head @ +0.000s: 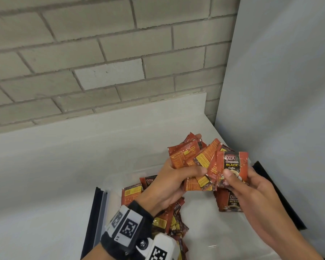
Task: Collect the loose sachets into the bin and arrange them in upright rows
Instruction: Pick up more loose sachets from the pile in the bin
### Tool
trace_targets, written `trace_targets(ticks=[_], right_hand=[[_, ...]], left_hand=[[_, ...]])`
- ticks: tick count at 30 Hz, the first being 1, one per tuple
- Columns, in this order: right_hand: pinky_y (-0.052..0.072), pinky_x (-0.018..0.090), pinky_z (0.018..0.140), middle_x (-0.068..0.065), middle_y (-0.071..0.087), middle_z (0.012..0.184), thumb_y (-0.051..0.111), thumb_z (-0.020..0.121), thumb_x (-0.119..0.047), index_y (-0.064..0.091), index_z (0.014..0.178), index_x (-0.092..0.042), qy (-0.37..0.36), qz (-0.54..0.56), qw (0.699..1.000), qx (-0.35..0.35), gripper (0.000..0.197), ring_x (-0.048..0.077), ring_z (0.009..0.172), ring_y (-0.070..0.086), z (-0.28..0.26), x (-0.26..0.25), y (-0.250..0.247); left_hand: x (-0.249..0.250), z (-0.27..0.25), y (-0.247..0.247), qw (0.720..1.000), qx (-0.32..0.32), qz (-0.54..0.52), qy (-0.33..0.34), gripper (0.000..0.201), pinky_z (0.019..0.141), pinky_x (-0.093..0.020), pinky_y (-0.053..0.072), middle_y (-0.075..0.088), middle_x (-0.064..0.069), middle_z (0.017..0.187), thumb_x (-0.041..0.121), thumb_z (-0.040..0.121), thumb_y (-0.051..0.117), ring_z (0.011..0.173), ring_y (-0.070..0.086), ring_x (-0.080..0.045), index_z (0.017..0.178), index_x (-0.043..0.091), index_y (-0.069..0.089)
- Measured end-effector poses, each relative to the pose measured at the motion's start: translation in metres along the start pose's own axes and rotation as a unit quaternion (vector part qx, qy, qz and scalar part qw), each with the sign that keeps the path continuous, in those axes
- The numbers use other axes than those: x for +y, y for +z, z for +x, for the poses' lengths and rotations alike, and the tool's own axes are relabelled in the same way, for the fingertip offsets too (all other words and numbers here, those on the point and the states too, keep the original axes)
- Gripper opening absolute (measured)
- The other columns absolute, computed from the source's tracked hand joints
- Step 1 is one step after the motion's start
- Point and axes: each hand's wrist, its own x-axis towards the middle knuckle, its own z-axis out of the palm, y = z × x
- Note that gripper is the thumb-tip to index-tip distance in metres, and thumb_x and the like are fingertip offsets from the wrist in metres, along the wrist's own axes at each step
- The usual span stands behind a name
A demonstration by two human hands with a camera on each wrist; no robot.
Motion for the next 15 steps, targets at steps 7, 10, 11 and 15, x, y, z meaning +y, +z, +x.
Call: trace_targets(ticks=[7, 10, 11, 15], right_hand=[[0.056, 0.033, 0.078, 0.005, 0.074, 0.101, 0.057, 0.088, -0.016, 0.064, 0.112, -0.015, -0.005, 0.062, 0.997, 0.040, 0.026, 0.019, 0.093, 0.071, 0.0018, -0.0055, -0.0008], [0.058, 0.026, 0.078, 0.004, 0.074, 0.097, 0.057, 0.090, -0.013, 0.064, 0.110, -0.016, -0.010, 0.065, 0.996, 0.060, 0.022, 0.016, 0.088, 0.071, 0.0029, -0.0036, -0.0032], [0.058, 0.024, 0.076, 0.002, 0.074, 0.091, 0.057, 0.089, -0.012, 0.065, 0.108, -0.016, -0.012, 0.063, 0.996, 0.058, 0.021, 0.014, 0.083, 0.070, 0.0034, -0.0030, -0.0037], [0.055, 0.028, 0.070, -0.002, 0.071, 0.076, 0.056, 0.088, -0.004, 0.067, 0.103, -0.016, -0.004, 0.067, 0.996, 0.051, 0.022, 0.007, 0.066, 0.065, 0.0025, -0.0052, -0.0041]], left_hand=[[0.0030, -0.0006, -0.0006, 1.000, -0.014, 0.010, -0.014, 0.028, 0.079, -0.038, 0.059, 0.073, -0.006, 0.099, -0.005, 0.078, 0.064, 0.093, 0.070, -0.023, 0.098, 0.015, 0.067], [0.0037, 0.0002, -0.0043, 1.000, -0.005, 0.020, -0.021, 0.027, 0.079, -0.040, 0.058, 0.073, -0.007, 0.099, -0.007, 0.079, 0.066, 0.094, 0.070, -0.025, 0.096, 0.013, 0.068], [0.0043, 0.0004, -0.0051, 1.000, -0.002, 0.023, -0.020, 0.028, 0.081, -0.041, 0.058, 0.073, -0.008, 0.101, -0.008, 0.079, 0.066, 0.095, 0.069, -0.026, 0.097, 0.013, 0.069], [0.0073, 0.0009, -0.0061, 0.999, 0.003, 0.031, -0.014, 0.032, 0.085, -0.042, 0.057, 0.072, -0.011, 0.106, -0.007, 0.075, 0.068, 0.100, 0.068, -0.029, 0.101, 0.012, 0.068]])
